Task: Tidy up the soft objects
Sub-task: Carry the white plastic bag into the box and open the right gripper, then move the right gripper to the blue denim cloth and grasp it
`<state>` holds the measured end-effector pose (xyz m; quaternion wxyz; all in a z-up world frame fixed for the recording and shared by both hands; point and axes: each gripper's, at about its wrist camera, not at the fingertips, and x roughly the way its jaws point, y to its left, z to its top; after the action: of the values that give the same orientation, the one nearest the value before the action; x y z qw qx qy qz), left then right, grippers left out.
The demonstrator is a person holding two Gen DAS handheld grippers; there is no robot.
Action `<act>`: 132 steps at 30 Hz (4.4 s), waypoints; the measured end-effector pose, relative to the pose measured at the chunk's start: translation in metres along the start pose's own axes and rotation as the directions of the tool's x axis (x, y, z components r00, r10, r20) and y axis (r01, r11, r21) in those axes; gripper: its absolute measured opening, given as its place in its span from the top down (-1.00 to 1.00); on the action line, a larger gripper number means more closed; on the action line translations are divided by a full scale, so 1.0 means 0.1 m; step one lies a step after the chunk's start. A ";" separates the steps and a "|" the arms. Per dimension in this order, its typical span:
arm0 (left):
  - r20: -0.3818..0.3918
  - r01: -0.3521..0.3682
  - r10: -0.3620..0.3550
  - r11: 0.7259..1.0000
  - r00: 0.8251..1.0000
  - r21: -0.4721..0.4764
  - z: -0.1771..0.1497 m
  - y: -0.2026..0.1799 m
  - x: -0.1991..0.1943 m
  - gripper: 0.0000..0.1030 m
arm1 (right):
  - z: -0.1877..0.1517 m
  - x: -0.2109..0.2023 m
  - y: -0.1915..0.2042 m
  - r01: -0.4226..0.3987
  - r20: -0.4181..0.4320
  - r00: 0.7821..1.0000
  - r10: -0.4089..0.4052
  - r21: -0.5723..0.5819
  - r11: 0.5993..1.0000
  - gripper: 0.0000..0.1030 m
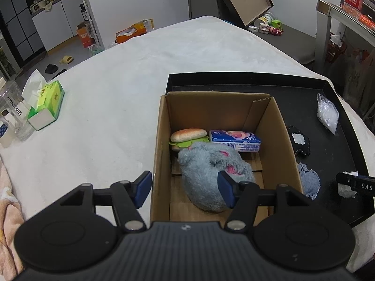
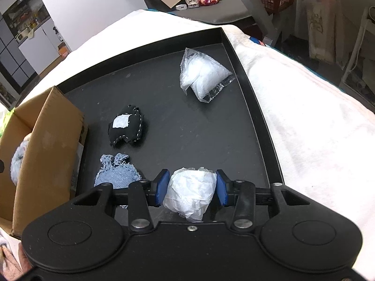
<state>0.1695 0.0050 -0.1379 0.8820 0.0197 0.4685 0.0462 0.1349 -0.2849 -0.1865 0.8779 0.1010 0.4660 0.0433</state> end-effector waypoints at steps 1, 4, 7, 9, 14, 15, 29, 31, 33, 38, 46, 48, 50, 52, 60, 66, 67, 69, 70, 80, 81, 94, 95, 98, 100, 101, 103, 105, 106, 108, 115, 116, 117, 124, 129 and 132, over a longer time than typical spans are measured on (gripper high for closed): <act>0.000 0.001 -0.001 1.000 1.000 -0.002 0.01 0.00 -0.01 -0.17 | 0.01 -0.01 0.01 0.001 0.002 1.000 -0.001 -0.001 1.000 0.19; 0.000 0.009 -0.009 1.000 1.000 -0.010 0.04 0.01 -0.01 -0.17 | 0.03 -0.07 0.04 0.005 0.017 1.000 -0.005 -0.004 1.000 0.19; 0.006 0.020 -0.020 1.000 1.000 -0.014 0.06 0.02 -0.03 -0.17 | 0.05 -0.12 0.08 0.009 0.029 1.000 -0.009 -0.006 1.000 0.19; 0.009 0.027 -0.027 1.000 1.000 -0.013 0.06 0.03 -0.04 -0.17 | 0.05 -0.14 0.10 0.012 0.034 0.999 -0.012 -0.011 1.000 0.19; 0.008 0.043 -0.043 0.999 0.999 -0.027 0.05 0.07 -0.07 -0.17 | 0.06 -0.20 0.16 0.020 0.052 0.998 -0.018 -0.022 1.000 0.19; 0.009 0.047 -0.046 0.998 0.999 -0.029 0.05 0.08 -0.07 -0.17 | 0.07 -0.22 0.18 0.020 0.058 0.998 -0.019 -0.026 0.999 0.19; 0.029 0.108 -0.106 0.992 0.994 -0.059 0.03 0.20 -0.21 -0.17 | 0.18 -0.55 0.43 0.019 0.120 0.993 -0.014 -0.041 0.999 0.19; 0.031 0.114 -0.112 0.992 0.993 -0.059 0.02 0.21 -0.23 -0.17 | 0.19 -0.60 0.49 0.020 0.127 0.992 -0.014 -0.047 0.999 0.19; 0.033 0.122 -0.121 0.991 0.992 -0.059 0.02 0.22 -0.24 -0.17 | 0.21 -0.64 0.53 0.021 0.131 0.991 -0.014 -0.053 0.998 0.18; 0.039 0.136 -0.134 0.989 0.990 -0.063 0.01 0.25 -0.29 -0.17 | 0.22 -0.74 0.67 0.018 0.141 0.990 -0.009 -0.063 0.998 0.18; 0.033 0.140 -0.138 0.988 0.990 -0.066 -0.08 0.32 -0.27 -0.17 | 0.23 -0.86 0.93 0.007 0.153 0.988 0.009 -0.099 0.995 0.18; 0.032 0.145 -0.143 0.987 0.989 -0.073 -0.11 0.35 -0.26 -0.17 | 0.23 -0.88 0.99 -0.001 0.153 0.988 0.018 -0.106 0.994 0.18; 0.030 0.153 -0.151 0.985 0.988 -0.083 -0.13 0.39 -0.24 -0.17 | 0.24 -0.90 1.06 -0.018 0.149 0.988 0.034 -0.108 0.994 0.18; 0.028 0.161 -0.159 0.983 0.987 -0.090 -0.15 0.41 -0.23 -0.17 | 0.24 -0.92 1.13 -0.021 0.153 0.988 0.039 -0.118 0.993 0.18; 0.035 0.196 -0.193 0.975 0.981 -0.107 -0.19 0.48 -0.19 -0.11 | 0.24 -0.98 1.52 -0.055 0.151 0.985 0.081 -0.174 0.983 0.18; 0.038 0.213 -0.210 0.970 0.977 -0.120 -0.23 0.55 -0.15 -0.10 | 0.21 -0.94 1.77 -0.073 0.139 0.985 0.104 -0.213 0.974 0.18; 0.039 0.215 -0.212 0.969 0.976 -0.123 -0.23 0.56 -0.15 -0.10 | 0.21 -0.93 1.81 -0.071 0.139 0.985 0.103 -0.219 0.973 0.18; 0.043 0.221 -0.217 0.967 0.975 -0.127 -0.23 0.58 -0.14 -0.09 | 0.19 -0.91 1.86 -0.067 0.139 0.985 0.100 -0.229 0.971 0.18; 0.045 0.224 -0.220 0.966 0.975 -0.128 -0.24 0.59 -0.15 -0.08 | 0.19 -0.89 1.88 -0.068 0.136 0.986 0.101 -0.231 0.971 0.18; 0.037 0.250 -0.247 0.957 0.968 -0.148 -0.30 0.67 -0.03 0.35 | 0.17 -0.73 2.05 -0.055 0.129 0.988 0.090 -0.252 0.966 0.18; 0.037 0.253 -0.250 0.956 0.967 -0.149 -0.31 0.68 -0.02 0.42 | 0.17 -0.71 2.07 -0.052 0.127 0.988 0.087 -0.255 0.966 0.18; 0.031 0.274 -0.273 0.947 0.962 -0.171 -0.35 0.77 0.08 0.74 | 0.22 -0.48 2.17 -0.035 0.132 0.988 0.073 -0.272 0.962 0.01; 0.031 0.275 -0.274 0.946 0.961 -0.171 -0.35 0.78 0.08 0.75 | 0.22 -0.48 2.18 -0.031 0.137 0.988 0.071 -0.277 0.961 -0.03; 0.031 0.282 -0.281 0.944 0.959 -0.172 -0.35 0.79 0.09 0.76 | 0.23 -0.49 2.14 -0.028 0.139 0.988 0.066 -0.258 0.966 -0.05; 0.031 0.281 -0.280 0.945 0.960 -0.169 -0.35 0.79 0.09 0.76 | 0.23 -0.50 2.09 -0.025 0.142 0.988 0.061 -0.245 0.969 -0.05; 0.032 0.281 -0.280 0.945 0.959 -0.168 -0.35 0.79 0.09 0.76 | 0.23 -0.52 2.06 -0.020 0.145 0.988 0.057 -0.242 0.970 -0.05; 0.033 0.283 -0.281 0.945 0.959 -0.167 -0.36 0.80 0.09 0.76 | 0.23 -0.54 2.00 -0.015 0.147 0.988 0.051 -0.237 0.971 -0.05; 0.033 0.285 -0.284 0.944 0.958 -0.169 -0.36 0.81 0.09 0.76 | 0.23 -0.56 1.93 -0.010 0.147 0.988 0.045 -0.229 0.973 -0.05; 0.033 0.285 -0.284 0.944 0.958 -0.169 -0.36 0.81 0.09 0.76 | 0.23 -0.57 1.88 -0.007 0.146 0.988 0.041 -0.225 0.974 -0.05; 0.032 0.284 -0.283 0.944 0.959 -0.167 -0.37 0.81 0.09 0.76 | 0.22 -0.58 1.79 0.000 0.141 0.989 0.031 -0.219 0.976 -0.05; 0.029 0.273 -0.272 0.949 0.962 -0.159 -0.36 0.78 0.08 0.76 | 0.20 -0.64 1.46 0.027 0.133 0.991 -0.002 -0.187 0.982 -0.05; 0.028 0.271 -0.270 0.949 0.962 -0.159 -0.36 0.78 0.08 0.76 | 0.20 -0.64 1.42 0.033 0.132 0.991 -0.009 -0.184 0.982 -0.05; 0.026 0.269 -0.268 0.950 0.963 -0.159 -0.36 0.78 0.08 0.76 | 0.20 -0.63 1.38 0.037 0.132 0.991 -0.013 -0.182 0.983 -0.05; 0.018 0.240 -0.240 0.960 0.971 -0.141 -0.35 0.71 0.07 0.75 | 0.20 -0.59 1.21 0.035 0.123 0.992 -0.014 -0.173 0.984 -0.05; 0.024 0.216 -0.215 0.969 0.976 -0.118 -0.33 0.66 0.05 0.74 | 0.17 -0.48 1.11 0.016 0.106 0.994 0.001 -0.161 0.987 -0.05; 0.023 0.202 -0.201 0.974 0.979 -0.104 -0.31 0.63 0.04 0.68 | 0.12 -0.40 1.05 0.004 0.090 0.996 0.010 -0.147 0.989 -0.05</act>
<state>0.1417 0.0679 -0.1538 0.8849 -0.0746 0.4594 -0.0189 0.1240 -0.1909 -0.1247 0.9031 0.0386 0.4212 0.0743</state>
